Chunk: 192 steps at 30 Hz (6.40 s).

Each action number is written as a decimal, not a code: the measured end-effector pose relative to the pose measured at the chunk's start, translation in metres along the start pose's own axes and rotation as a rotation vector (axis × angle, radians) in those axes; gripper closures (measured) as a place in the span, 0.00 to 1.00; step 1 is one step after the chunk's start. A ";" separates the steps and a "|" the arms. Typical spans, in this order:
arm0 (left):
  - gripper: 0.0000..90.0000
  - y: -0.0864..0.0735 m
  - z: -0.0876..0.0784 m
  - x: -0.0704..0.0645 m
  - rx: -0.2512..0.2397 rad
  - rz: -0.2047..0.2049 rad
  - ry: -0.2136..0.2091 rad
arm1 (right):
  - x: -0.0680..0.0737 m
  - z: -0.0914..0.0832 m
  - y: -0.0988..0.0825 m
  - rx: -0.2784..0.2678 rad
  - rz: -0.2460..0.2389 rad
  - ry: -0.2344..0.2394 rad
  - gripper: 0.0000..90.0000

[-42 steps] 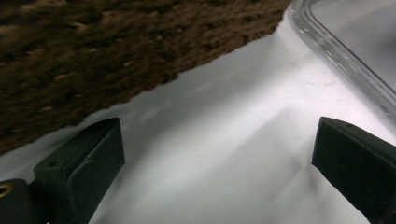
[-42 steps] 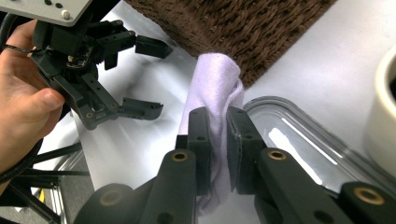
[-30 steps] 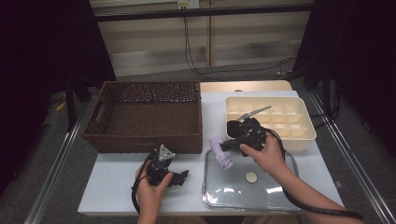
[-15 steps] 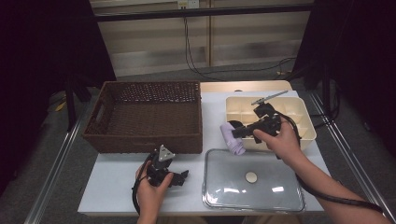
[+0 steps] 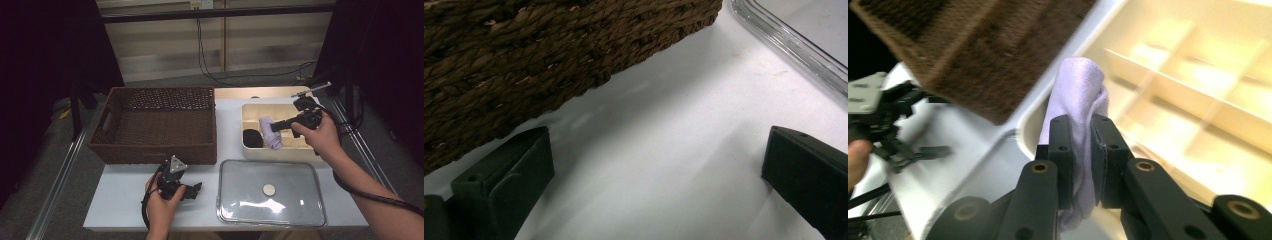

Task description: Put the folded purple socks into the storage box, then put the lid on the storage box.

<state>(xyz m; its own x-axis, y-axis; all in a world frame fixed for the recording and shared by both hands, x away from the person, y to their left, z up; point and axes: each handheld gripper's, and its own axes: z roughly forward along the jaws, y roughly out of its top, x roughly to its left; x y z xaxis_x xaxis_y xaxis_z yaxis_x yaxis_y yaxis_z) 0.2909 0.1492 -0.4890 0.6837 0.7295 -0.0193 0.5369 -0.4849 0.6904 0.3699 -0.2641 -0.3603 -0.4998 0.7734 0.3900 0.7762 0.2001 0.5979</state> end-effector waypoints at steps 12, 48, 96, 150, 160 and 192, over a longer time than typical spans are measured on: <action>0.00 0.000 0.000 0.000 0.002 0.000 -0.002 | -0.042 -0.003 -0.012 0.019 0.040 -0.068 0.91; 0.00 0.000 0.000 0.000 0.001 -0.001 -0.002 | -0.058 0.027 -0.049 0.172 -0.018 -0.133 0.90; 0.00 0.000 0.000 0.000 0.002 -0.001 -0.003 | -0.051 0.038 -0.037 0.289 -0.060 -0.171 0.79; 0.19 0.044 -0.008 -0.020 0.067 -0.067 -0.157 | -0.011 -0.047 -0.100 0.038 -0.126 -0.075 0.20; 0.26 0.055 -0.001 -0.032 0.104 -0.106 -0.267 | -0.020 -0.045 -0.129 0.083 -0.028 -0.051 0.28; 0.49 0.061 0.021 -0.043 0.292 -0.283 -0.402 | -0.037 -0.052 -0.186 0.186 0.251 -0.078 0.52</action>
<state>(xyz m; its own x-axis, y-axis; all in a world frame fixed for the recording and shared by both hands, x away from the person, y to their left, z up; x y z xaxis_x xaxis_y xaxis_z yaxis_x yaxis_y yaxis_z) 0.3049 0.0774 -0.4613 0.5968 0.6374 -0.4874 0.8019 -0.4522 0.3905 0.2240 -0.3612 -0.4493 -0.2589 0.8547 0.4500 0.9320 0.0988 0.3487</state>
